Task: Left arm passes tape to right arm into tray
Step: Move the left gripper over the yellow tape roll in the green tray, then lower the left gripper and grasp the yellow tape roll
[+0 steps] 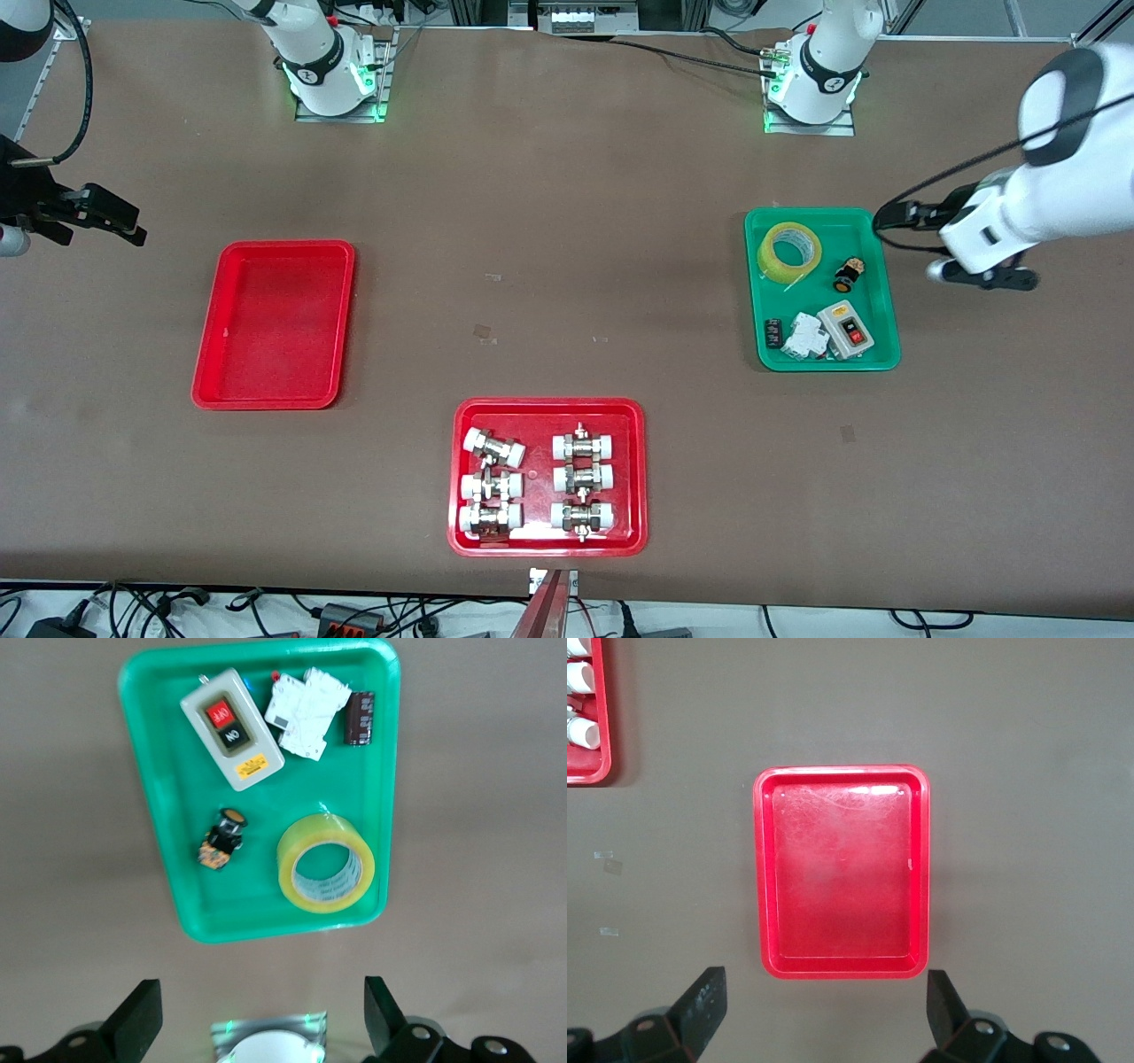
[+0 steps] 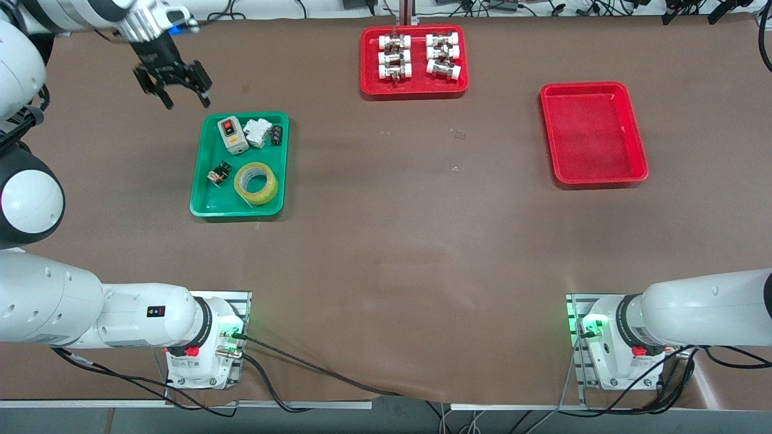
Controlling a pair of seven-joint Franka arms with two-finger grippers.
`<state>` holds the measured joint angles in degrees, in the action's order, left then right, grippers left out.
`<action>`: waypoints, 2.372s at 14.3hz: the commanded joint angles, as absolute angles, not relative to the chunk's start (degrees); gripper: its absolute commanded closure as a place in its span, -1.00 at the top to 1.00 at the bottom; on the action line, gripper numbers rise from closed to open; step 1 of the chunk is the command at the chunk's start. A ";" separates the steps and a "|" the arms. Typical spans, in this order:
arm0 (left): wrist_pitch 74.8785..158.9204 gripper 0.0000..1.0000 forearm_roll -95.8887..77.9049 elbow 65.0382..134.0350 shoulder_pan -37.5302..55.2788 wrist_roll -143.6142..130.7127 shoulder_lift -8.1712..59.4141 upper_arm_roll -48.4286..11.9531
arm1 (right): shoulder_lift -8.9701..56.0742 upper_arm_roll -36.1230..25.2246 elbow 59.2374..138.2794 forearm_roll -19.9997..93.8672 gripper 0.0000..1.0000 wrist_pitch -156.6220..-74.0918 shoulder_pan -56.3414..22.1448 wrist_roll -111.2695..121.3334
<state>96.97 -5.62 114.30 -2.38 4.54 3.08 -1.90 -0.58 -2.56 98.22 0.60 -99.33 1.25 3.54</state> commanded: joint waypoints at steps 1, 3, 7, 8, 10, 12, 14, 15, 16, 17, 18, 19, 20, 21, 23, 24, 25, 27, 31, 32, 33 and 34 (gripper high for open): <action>109.90 1.00 -9.48 126.35 -2.47 2.04 3.33 -2.02 | -1.23 -2.46 97.91 0.79 1.00 -98.17 0.70 4.22; 113.11 1.00 -9.49 128.05 -1.85 0.27 6.49 -2.46 | -1.14 -2.29 97.48 0.62 1.00 -98.44 0.62 4.04; 117.14 1.00 -9.49 131.12 -1.76 0.26 9.40 -2.90 | -1.05 -2.29 97.29 0.62 1.00 -98.26 0.62 4.04; 119.16 1.00 -9.49 132.61 -1.76 0.26 9.84 -3.25 | -1.05 -2.29 97.29 0.62 1.00 -98.26 0.62 4.04; 123.03 1.00 -9.58 135.25 -1.76 0.26 10.63 -3.69 | -0.09 -2.29 97.38 0.62 1.00 -98.26 0.35 4.31; 126.55 1.00 -9.67 137.28 -1.85 0.26 11.77 -3.78 | -0.09 -2.29 97.38 0.62 1.00 -98.26 0.44 4.31; 128.75 1.00 -10.89 138.77 -1.76 0.26 12.56 -3.78 | -0.09 -2.37 97.38 0.96 1.00 -98.26 0.53 4.31; 129.46 1.00 -11.16 139.39 -1.76 0.26 12.83 -3.78 | -0.09 -2.37 97.38 0.97 1.00 -98.44 0.53 4.22; 129.72 1.00 -11.25 139.48 -1.76 0.26 13.09 -3.87 | -0.09 -2.37 97.38 0.97 1.00 -98.61 0.53 4.22; 129.73 0.86 -11.42 139.48 -1.76 0.18 13.18 -4.04 | -0.17 -2.37 97.38 1.05 1.00 -98.61 0.53 4.04; 129.29 0.67 -11.86 139.48 -2.02 0.18 13.18 -5.09 | -0.18 -2.37 97.38 1.05 1.00 -98.44 0.53 3.78; 129.11 0.49 -12.13 139.48 -2.20 0.09 13.10 -5.62 | -0.35 -2.37 97.30 1.05 1.00 -98.26 0.53 3.78; 128.76 0.29 -12.13 139.48 -2.20 0.09 13.01 -5.80 | -0.35 -2.37 97.38 1.05 1.00 -98.17 0.53 3.78; 128.67 0.14 -12.13 139.48 -2.20 0.00 12.92 -5.80 | -0.44 -2.37 97.30 1.05 1.00 -98.17 0.53 3.78; 127.88 -0.10 -12.13 139.39 -2.11 0.00 12.75 -5.89 | -0.35 -2.46 97.38 0.97 1.00 -98.35 0.53 3.87; 127.79 -0.21 -12.13 139.39 -2.11 0.17 12.66 -5.89 | -0.35 -2.46 97.38 0.88 1.00 -98.35 0.61 3.87; 127.44 -0.31 -12.13 139.22 -2.20 0.52 12.66 -5.89 | -0.35 -2.46 97.38 0.62 1.00 -98.35 0.62 4.13; 127.35 -0.43 -12.04 139.04 -2.29 0.97 12.57 -5.80 | -0.26 -2.46 97.38 0.44 1.00 -98.26 0.53 4.31; 126.83 -0.60 -12.04 138.60 -2.37 0.97 12.13 -5.89 | 0.09 -2.46 97.30 0.62 1.00 -98.27 0.53 4.48; 125.26 -0.62 -12.04 137.65 -2.37 0.97 11.78 -5.80 | 0.09 -2.37 97.38 0.62 1.00 -98.09 0.44 4.40; 122.46 -0.62 -12.04 135.64 -2.46 1.05 11.52 -5.71 | 0.09 -2.37 97.38 0.35 1.00 -97.82 0.44 4.13; 119.73 -0.62 -12.04 133.35 -2.55 1.05 11.51 -5.71 | 0.35 -2.37 97.30 0.44 1.00 -97.91 0.53 4.13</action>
<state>125.62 -10.88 137.30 -2.15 0.26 13.18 -5.41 0.00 -2.29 97.98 0.60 -98.84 0.64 3.54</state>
